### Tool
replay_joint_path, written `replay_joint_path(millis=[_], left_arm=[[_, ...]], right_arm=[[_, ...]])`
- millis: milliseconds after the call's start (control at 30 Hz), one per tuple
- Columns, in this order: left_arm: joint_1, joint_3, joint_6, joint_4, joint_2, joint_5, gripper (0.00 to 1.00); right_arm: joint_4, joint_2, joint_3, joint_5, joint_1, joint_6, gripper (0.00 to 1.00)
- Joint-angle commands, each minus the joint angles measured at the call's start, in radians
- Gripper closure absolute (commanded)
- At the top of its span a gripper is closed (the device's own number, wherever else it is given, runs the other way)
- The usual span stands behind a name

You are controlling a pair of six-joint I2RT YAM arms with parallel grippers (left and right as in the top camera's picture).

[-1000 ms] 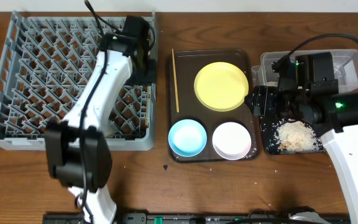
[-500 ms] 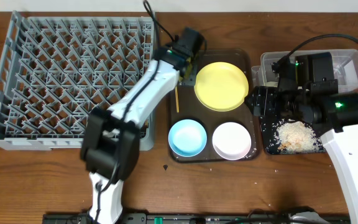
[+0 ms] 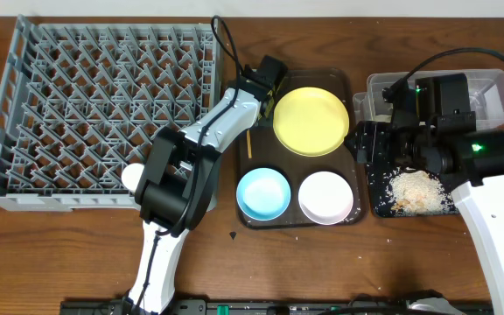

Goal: Sort waste into correct bins and load items into the dishwasher

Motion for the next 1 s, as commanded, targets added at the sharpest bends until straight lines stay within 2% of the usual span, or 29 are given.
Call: replay_joint_path(millis=[0,67,100,167,400,767,867,967], left_arm=[[0.003,-0.004,-0.038,-0.004,0.065,0.134,0.78],[0.003,-0.004,-0.038,-0.004,0.066,0.172,0.81],[0.003,-0.004,-0.039,-0.004,0.066,0.171,0.87],[0.005,-0.002,-0.037,-0.004,0.065,0.17,0.92],[0.039,0.073,-0.037,-0.094,0.006,0.17,0.92],[0.121,0.134,0.034,-0.431,-0.402,0.117,0.92],[0.157,0.133,0.034,-0.507,-0.422,0.06,0.92],[0.199,0.097,0.039,-0.514,-0.405,0.064,0.92]], right_arm=[[-0.001,0.002,-0.013,-0.004,0.009,0.01,0.28],[-0.001,0.002,-0.017,-0.004,0.009,0.01,0.28],[-0.001,0.002,-0.019,-0.004,0.009,0.01,0.28],[-0.001,0.002,-0.021,-0.004,0.009,0.01,0.28],[-0.002,0.002,-0.021,-0.004,0.009,0.01,0.29],[-0.012,0.002,-0.021,-0.004,0.009,0.01,0.3],[-0.016,0.002,-0.021,-0.004,0.009,0.01,0.29],[-0.012,0.002,-0.021,-0.004,0.009,0.01,0.29]])
